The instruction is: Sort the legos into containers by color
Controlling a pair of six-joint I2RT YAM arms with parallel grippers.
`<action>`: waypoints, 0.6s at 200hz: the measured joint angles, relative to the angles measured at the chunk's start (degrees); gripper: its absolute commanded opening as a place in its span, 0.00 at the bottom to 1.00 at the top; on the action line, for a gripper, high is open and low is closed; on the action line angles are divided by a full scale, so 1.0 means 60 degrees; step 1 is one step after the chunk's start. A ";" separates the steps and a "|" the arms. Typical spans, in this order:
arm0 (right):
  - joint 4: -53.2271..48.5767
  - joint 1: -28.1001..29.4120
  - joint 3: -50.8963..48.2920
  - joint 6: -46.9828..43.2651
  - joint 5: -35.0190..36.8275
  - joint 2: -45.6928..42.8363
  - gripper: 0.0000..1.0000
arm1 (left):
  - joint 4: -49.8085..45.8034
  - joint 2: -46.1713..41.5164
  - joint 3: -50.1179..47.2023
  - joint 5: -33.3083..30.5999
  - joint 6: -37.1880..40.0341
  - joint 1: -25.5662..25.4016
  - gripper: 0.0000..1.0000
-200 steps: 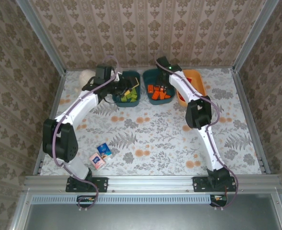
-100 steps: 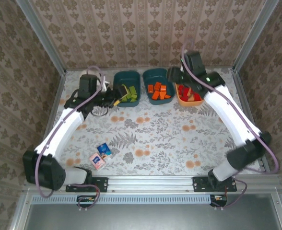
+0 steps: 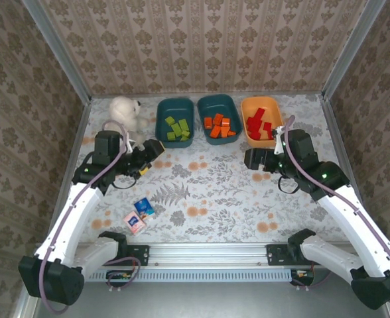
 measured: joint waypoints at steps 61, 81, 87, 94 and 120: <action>0.0623 -0.0565 -0.0568 0.0561 0.4473 0.0226 1.00 | -0.2022 -0.0036 0.0510 -0.5326 0.0117 0.0616 1.00; 0.2157 -0.1730 -0.2353 0.0342 0.5472 -0.0204 1.00 | -0.2284 0.0557 0.0525 -0.7905 0.0714 0.0634 1.00; 0.2652 -0.2040 -0.2881 0.0146 0.5799 -0.0193 1.00 | -0.2055 0.0725 0.0415 -0.8477 0.1147 0.0634 1.00; 0.3202 -0.2240 -0.3373 -0.0131 0.6043 -0.0084 1.00 | -0.1599 0.0922 0.0197 -0.9045 0.1832 0.0641 1.00; 0.5453 -0.2517 -0.4626 -0.1344 0.6131 0.1002 1.00 | 0.0860 0.1712 -0.1198 -0.9737 0.4444 0.0878 1.00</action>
